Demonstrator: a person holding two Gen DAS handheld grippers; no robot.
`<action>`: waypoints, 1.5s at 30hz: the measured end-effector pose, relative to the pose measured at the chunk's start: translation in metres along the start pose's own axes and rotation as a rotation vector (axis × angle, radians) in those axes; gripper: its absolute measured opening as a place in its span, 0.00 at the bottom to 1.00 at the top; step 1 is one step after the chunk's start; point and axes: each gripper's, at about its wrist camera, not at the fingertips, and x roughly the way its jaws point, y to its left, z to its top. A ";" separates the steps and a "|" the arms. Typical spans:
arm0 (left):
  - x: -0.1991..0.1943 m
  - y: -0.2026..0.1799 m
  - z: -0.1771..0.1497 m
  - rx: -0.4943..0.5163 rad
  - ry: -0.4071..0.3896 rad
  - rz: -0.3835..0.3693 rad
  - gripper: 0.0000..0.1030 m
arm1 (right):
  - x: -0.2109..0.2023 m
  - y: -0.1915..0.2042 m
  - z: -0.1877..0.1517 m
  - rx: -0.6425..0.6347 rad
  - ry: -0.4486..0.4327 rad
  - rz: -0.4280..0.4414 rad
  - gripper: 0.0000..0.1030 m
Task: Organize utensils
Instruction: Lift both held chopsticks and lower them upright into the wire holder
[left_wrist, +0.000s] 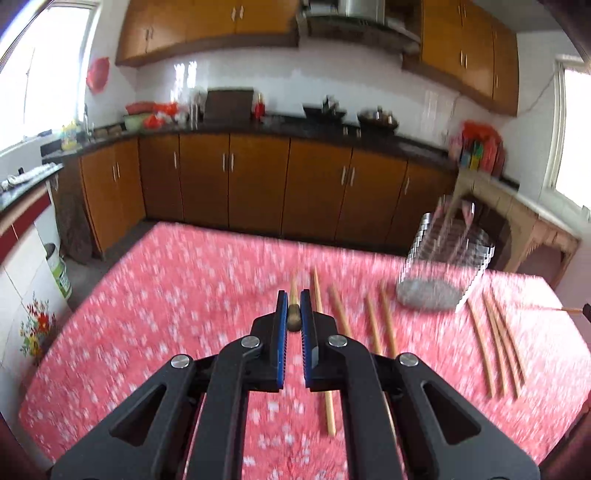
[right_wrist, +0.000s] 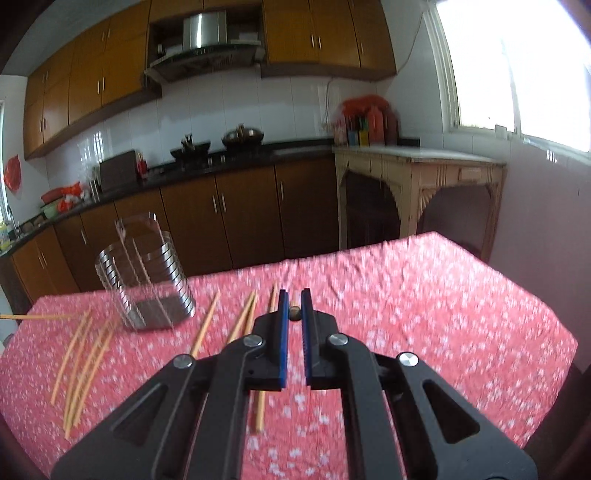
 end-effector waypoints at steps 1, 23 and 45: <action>-0.003 0.000 0.009 -0.005 -0.025 0.001 0.06 | -0.002 0.000 0.009 0.002 -0.029 0.002 0.07; 0.014 -0.007 0.078 -0.035 -0.119 0.023 0.06 | 0.040 0.016 0.080 -0.011 -0.145 0.018 0.07; -0.041 -0.093 0.171 -0.135 -0.294 -0.251 0.06 | 0.011 0.099 0.192 0.008 -0.248 0.368 0.07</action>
